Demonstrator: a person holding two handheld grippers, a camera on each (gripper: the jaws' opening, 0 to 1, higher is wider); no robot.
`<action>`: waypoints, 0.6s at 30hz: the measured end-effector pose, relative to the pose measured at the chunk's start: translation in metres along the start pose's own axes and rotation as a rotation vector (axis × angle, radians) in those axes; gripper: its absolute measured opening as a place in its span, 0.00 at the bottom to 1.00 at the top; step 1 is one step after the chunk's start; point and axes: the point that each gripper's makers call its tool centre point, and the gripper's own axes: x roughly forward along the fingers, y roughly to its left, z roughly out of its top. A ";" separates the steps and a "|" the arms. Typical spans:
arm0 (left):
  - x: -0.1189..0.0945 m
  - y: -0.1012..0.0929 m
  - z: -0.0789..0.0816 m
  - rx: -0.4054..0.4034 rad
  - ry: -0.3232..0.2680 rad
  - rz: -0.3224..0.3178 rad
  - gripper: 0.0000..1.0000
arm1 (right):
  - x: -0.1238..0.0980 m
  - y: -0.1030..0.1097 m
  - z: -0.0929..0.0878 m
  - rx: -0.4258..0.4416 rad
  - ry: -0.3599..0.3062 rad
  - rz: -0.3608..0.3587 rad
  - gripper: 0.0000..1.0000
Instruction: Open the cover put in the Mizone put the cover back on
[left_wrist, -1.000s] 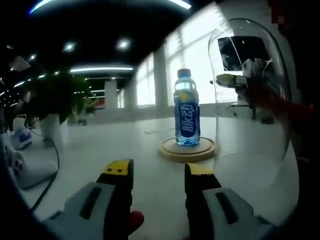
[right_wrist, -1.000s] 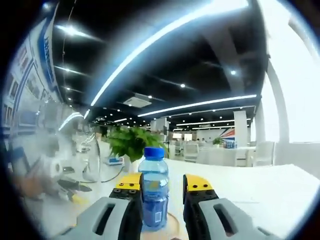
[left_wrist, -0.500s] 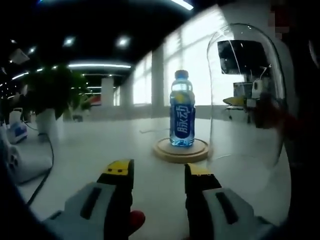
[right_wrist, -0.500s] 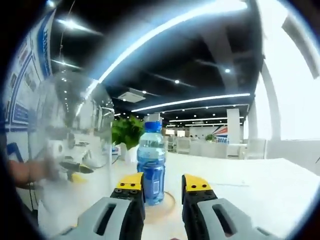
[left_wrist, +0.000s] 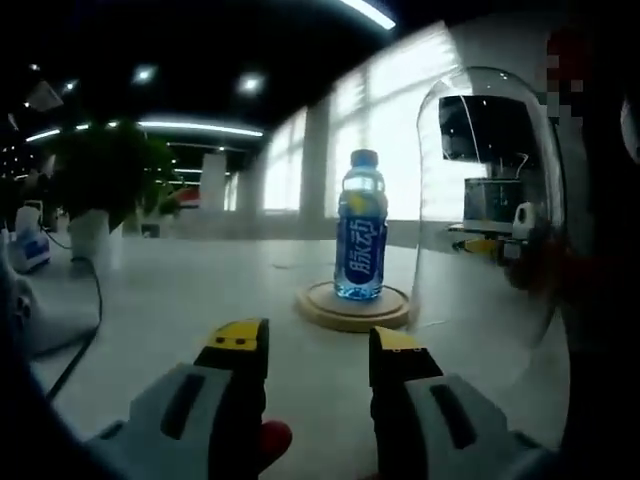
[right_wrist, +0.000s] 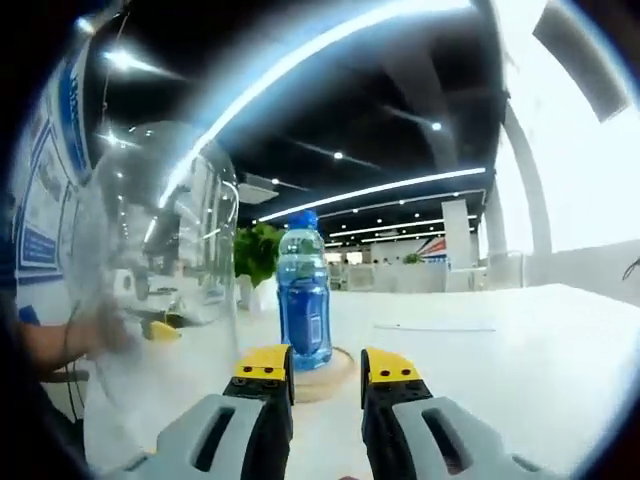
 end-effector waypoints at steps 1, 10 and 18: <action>0.000 0.000 0.000 0.000 -0.001 0.000 0.33 | -0.002 0.000 -0.002 -0.008 -0.002 -0.007 0.19; 0.000 0.000 0.004 0.001 -0.024 -0.005 0.33 | -0.010 -0.003 -0.008 0.013 -0.019 -0.029 0.18; 0.002 0.007 -0.001 0.013 -0.008 0.000 0.33 | -0.018 -0.016 -0.007 0.081 -0.043 -0.081 0.18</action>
